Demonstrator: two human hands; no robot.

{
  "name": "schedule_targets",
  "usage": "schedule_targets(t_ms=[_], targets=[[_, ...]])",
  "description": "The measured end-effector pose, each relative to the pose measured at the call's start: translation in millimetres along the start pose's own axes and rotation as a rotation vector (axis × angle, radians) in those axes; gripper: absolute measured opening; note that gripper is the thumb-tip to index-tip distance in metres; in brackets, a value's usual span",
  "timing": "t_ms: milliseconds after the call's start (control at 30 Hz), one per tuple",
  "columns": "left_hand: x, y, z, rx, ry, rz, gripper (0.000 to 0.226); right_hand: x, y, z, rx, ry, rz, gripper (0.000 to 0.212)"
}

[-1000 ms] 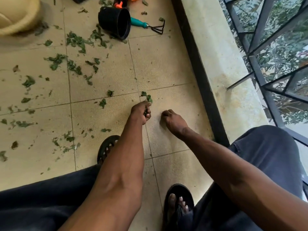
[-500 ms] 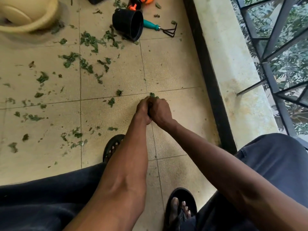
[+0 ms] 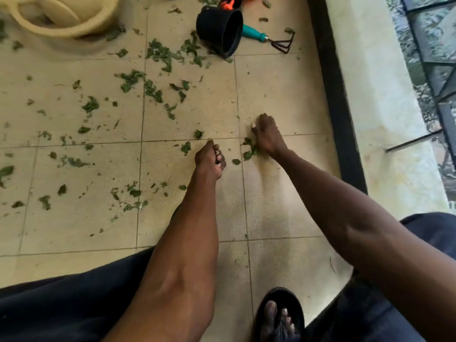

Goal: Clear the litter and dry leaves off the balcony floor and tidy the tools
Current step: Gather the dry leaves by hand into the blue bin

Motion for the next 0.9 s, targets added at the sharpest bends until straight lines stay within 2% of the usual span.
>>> schedule_targets(t_ms=[100, 167, 400, 500, 633, 733, 833, 900], targets=[[2.9, -12.5, 0.3, 0.036, 0.018, 0.013, 0.036, -6.3, 39.2, -13.3, -0.103, -0.147, -0.179, 0.060], [1.6, -18.3, 1.4, 0.048, 0.024, 0.008, 0.037, -11.9, 61.4, -28.8, -0.135, -0.214, -0.263, 0.064], [-14.8, -22.7, 1.1, 0.068, 0.007, 0.016, 0.036, -31.7, 94.4, -87.0, -0.192, -0.562, -0.446, 0.054], [-21.7, -25.4, -0.7, 0.083, 0.015, 0.014, 0.035, -16.0, 93.0, -104.1, -0.250, -0.601, -0.552, 0.056], [-30.9, -29.2, -5.2, 0.096, 0.015, 0.023, 0.033, -7.6, 60.6, -112.8, -0.236, -0.516, -0.497, 0.048], [-37.5, -25.8, -8.7, 0.073, 0.006, 0.044, 0.032, 7.4, 29.5, -92.7, -0.051, -0.333, -0.374, 0.042], [-42.6, -18.8, -11.8, 0.033, -0.001, 0.081, 0.029, 37.1, -6.4, -73.4, 0.238, 0.049, 0.029, 0.033], [-43.1, -14.8, -13.7, 0.020, 0.006, 0.129, 0.028, 36.5, -6.9, -71.6, 0.291, 0.212, 0.302, 0.029]])
Point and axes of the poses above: each hand's wrist, its own z-axis towards the middle knuckle, its own y-axis out of the palm, x = y × z, the point moved 10 cm from there along z, towards the middle knuckle, and after that the axes turned 2 degrees about -z, right-handed, at the moved point
